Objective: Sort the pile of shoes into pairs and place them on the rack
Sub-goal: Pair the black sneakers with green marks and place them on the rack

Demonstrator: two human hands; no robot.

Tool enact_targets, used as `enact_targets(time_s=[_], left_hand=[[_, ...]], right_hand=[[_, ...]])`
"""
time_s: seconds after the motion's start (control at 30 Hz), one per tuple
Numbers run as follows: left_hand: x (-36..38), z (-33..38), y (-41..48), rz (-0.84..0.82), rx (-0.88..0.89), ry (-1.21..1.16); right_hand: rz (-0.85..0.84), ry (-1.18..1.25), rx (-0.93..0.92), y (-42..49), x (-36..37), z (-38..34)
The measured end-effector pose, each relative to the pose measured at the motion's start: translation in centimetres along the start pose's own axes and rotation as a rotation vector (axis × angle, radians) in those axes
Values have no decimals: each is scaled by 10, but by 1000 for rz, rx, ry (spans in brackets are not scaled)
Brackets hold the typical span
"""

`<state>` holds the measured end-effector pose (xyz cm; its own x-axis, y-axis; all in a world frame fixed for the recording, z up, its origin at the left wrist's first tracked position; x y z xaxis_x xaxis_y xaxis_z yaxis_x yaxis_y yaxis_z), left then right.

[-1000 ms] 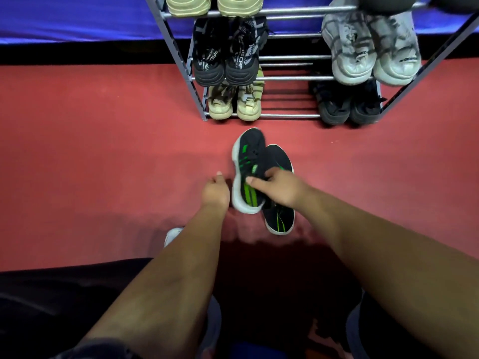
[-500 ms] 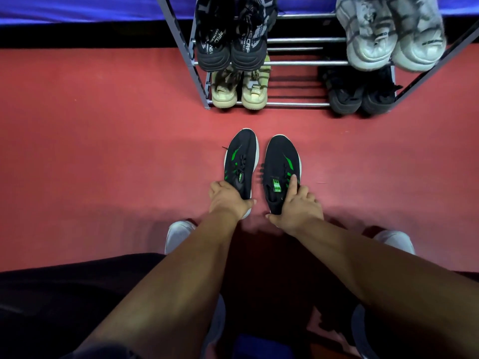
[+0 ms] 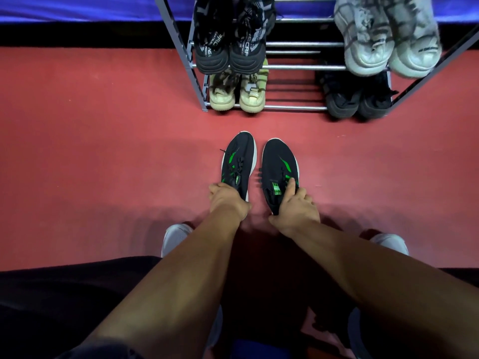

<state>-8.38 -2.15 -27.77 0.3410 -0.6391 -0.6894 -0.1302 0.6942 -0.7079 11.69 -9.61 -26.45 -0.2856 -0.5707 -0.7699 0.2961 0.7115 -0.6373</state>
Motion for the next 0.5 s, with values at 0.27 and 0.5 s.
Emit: enact_targets(time_s=[0.27, 0.5], left_hand=[[-63, 29, -42, 13, 24, -27], [-177, 92, -124, 100, 184, 55]], right_hand=[[9, 114, 35, -18, -81, 13], [38, -39, -41, -86, -238, 7]])
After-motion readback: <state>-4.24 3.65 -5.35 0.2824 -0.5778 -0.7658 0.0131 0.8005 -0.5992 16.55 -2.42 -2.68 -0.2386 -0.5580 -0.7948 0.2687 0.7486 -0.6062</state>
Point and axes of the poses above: each hand's wrist, its own y-axis towards the middle knuckle, its own x-axis out of the palm, z = x × y, the point moved 10 cm from there along y, towards the middle knuckle, and after that the axes turned 4 degrees about -z, right-handed, at the moved point
